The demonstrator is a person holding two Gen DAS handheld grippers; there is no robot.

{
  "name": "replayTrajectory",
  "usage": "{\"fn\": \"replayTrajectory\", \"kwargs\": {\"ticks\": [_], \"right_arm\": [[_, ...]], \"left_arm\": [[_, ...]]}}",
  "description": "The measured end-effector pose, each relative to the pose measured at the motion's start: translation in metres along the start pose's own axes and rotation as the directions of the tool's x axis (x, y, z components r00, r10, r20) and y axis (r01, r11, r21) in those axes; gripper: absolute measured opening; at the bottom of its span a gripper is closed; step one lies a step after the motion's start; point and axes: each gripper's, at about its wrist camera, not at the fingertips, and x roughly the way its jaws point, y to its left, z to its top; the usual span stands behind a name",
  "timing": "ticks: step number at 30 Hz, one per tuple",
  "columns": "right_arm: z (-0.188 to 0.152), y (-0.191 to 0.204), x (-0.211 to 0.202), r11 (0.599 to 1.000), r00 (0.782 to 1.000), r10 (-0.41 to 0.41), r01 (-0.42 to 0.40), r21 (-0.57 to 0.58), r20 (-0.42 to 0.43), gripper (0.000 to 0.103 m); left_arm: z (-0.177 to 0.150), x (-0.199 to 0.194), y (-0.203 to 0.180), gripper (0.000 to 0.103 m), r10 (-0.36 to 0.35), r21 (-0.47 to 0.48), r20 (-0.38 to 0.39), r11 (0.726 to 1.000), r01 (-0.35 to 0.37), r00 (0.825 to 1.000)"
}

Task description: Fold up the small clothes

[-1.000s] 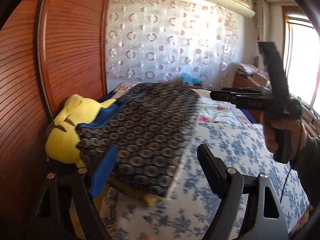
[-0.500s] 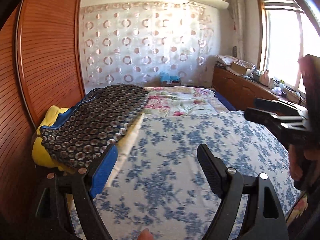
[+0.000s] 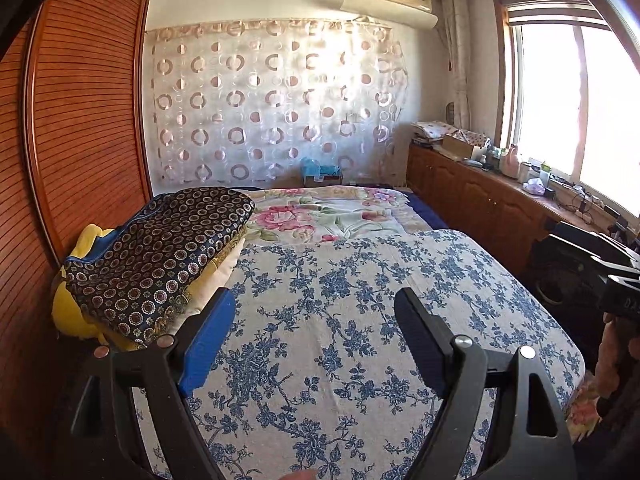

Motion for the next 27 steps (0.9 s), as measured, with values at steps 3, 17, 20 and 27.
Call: {"fn": "replayTrajectory", "kwargs": {"ticks": [3,17,20,27], "right_arm": [[-0.003,0.008,-0.004,1.000,1.000,-0.014,0.014,0.001,0.007,0.082],[-0.015,0.017,-0.011,0.999,0.999,-0.043,0.043,0.015,0.018,0.082],[-0.014,0.013,-0.011,0.999,0.999,-0.046,0.045,0.020,0.018,0.082],[-0.016,0.009,-0.013,0.998,0.998,-0.053,0.053,0.024,0.014,0.082]], "left_arm": [[0.001,-0.002,-0.002,0.082,0.003,0.002,0.005,1.000,-0.003,1.000],[0.002,-0.013,-0.006,0.082,0.013,0.007,0.015,1.000,-0.013,1.000],[0.002,-0.015,-0.008,0.082,0.010,0.008,0.020,1.000,-0.010,1.000],[0.003,-0.022,-0.011,0.082,0.008,0.010,0.034,1.000,-0.008,0.999]]}}
